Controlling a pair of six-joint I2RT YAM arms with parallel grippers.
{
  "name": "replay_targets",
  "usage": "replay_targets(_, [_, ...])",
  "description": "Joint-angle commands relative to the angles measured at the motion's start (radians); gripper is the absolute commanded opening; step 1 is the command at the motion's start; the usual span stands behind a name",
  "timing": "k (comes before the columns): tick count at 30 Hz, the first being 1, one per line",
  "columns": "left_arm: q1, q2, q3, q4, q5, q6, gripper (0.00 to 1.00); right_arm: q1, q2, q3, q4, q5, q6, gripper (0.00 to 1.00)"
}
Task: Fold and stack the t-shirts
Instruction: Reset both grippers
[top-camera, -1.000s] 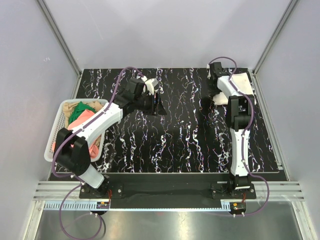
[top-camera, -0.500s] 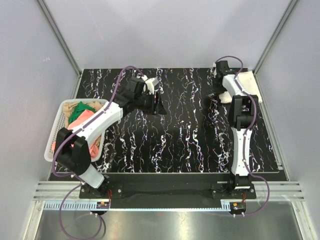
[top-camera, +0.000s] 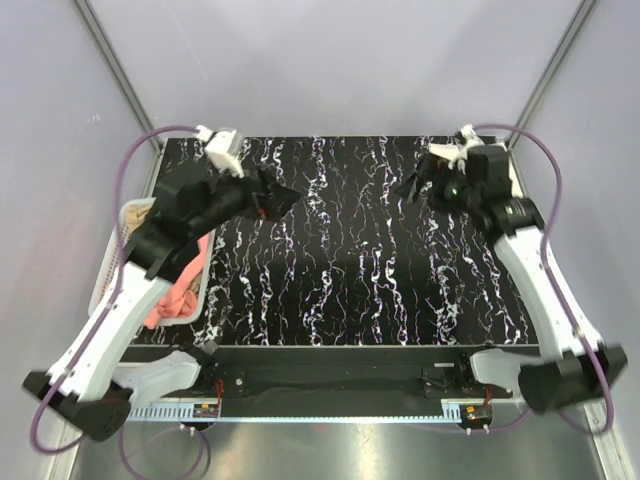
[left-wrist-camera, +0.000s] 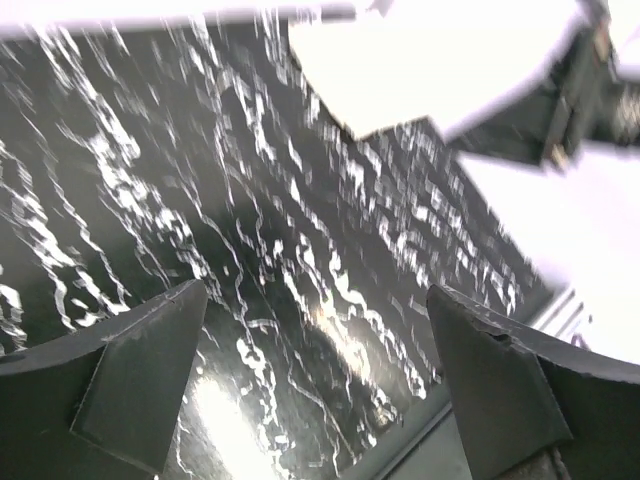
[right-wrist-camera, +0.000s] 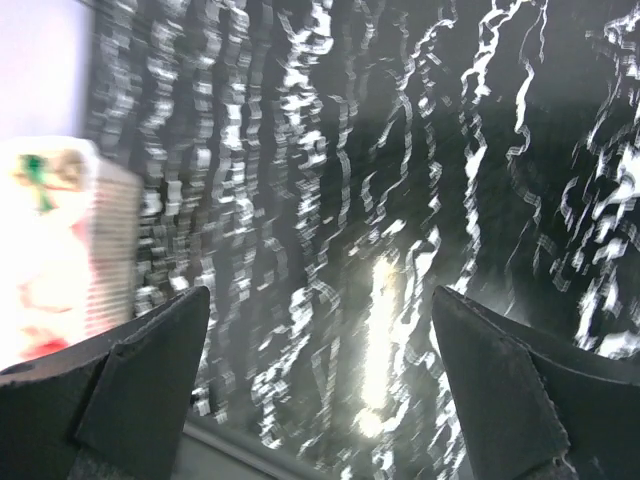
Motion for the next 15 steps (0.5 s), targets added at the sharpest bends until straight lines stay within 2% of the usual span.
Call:
replay_targets(1, [0.009,-0.078,-0.054,-0.064,-0.073,0.010,0.99,-0.010,-0.164,-0.135,0.024,-0.034,0.159,1.00])
replay_targets(5, [0.007,-0.192,-0.135,-0.065,-0.054,-0.008,0.99,-0.012,-0.395,-0.241,-0.021,-0.045,0.174,1.00])
replay_targets(8, [0.009,-0.259,-0.181,-0.068,-0.054,-0.016,0.99,-0.012,-0.501,-0.287,-0.028,-0.055,0.200,1.00])
replay_targets(15, [0.007,-0.345,-0.212,-0.071,-0.014,-0.054,0.99,-0.012,-0.557,-0.298,-0.022,-0.091,0.214,1.00])
